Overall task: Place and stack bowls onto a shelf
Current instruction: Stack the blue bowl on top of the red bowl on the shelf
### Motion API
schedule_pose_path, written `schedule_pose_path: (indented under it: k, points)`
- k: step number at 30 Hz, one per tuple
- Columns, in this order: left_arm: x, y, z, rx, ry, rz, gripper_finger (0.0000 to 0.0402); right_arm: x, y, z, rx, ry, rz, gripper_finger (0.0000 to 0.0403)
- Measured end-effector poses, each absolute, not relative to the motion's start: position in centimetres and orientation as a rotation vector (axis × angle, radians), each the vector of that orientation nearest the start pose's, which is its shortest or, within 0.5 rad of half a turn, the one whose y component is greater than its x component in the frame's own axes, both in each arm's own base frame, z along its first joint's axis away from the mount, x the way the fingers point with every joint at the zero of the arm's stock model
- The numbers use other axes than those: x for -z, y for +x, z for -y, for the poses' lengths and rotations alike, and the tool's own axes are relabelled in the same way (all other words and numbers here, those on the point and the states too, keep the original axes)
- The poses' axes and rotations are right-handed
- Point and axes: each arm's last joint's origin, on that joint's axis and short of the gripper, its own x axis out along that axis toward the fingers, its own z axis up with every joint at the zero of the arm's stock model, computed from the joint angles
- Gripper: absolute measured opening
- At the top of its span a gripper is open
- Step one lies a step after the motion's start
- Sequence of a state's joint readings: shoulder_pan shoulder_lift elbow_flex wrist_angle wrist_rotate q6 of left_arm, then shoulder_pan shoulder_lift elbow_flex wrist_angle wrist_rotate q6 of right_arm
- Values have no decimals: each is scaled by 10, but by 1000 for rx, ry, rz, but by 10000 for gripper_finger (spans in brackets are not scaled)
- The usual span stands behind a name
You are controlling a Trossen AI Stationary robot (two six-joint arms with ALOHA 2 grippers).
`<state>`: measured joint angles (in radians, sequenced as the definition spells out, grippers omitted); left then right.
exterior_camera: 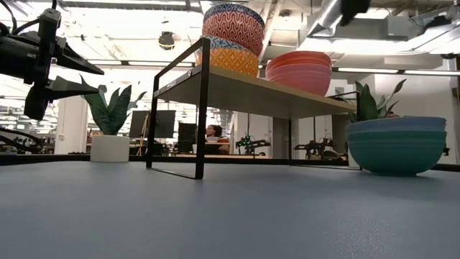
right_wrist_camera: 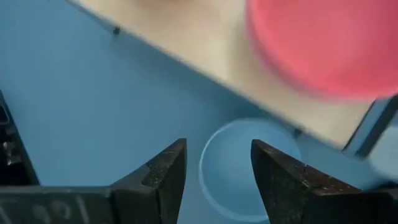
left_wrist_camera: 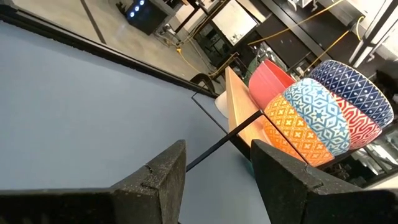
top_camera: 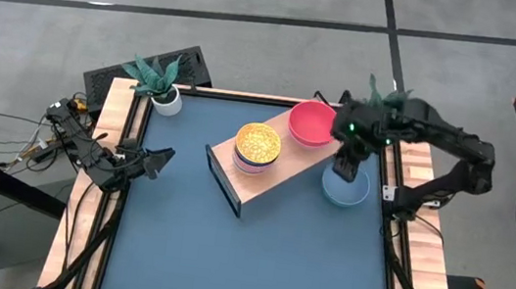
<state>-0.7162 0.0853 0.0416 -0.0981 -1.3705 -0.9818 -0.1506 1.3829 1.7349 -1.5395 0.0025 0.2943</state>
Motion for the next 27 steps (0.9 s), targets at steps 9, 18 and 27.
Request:
schedule_pose_path:
  k: [9, 18, 27]
  points:
    - [-165, 77, 29, -631, -816, 251, 165, -314, 207, 7, 329, 393, -1339, 207]
    - [-165, 77, 29, -629, -828, 254, 165, -240, 206, 2, 320, 412, -1389, 207]
    - [-165, 77, 29, -626, -835, 255, 165, -209, 200, 8, 357, 422, -1410, 200]
